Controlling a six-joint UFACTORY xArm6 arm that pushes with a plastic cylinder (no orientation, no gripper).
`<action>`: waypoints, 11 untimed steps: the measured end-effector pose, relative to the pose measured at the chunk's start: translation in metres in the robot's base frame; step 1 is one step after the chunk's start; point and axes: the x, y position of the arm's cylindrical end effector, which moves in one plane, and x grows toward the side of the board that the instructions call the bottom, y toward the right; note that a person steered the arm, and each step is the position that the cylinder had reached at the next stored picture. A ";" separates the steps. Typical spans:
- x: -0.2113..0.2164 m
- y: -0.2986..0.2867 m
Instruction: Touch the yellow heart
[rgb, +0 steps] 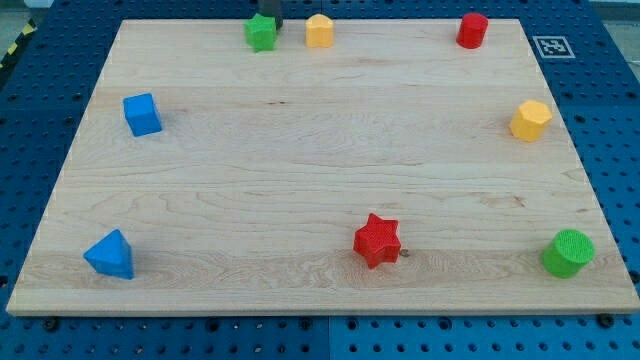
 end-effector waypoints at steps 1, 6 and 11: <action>0.009 -0.001; -0.011 0.082; -0.004 0.088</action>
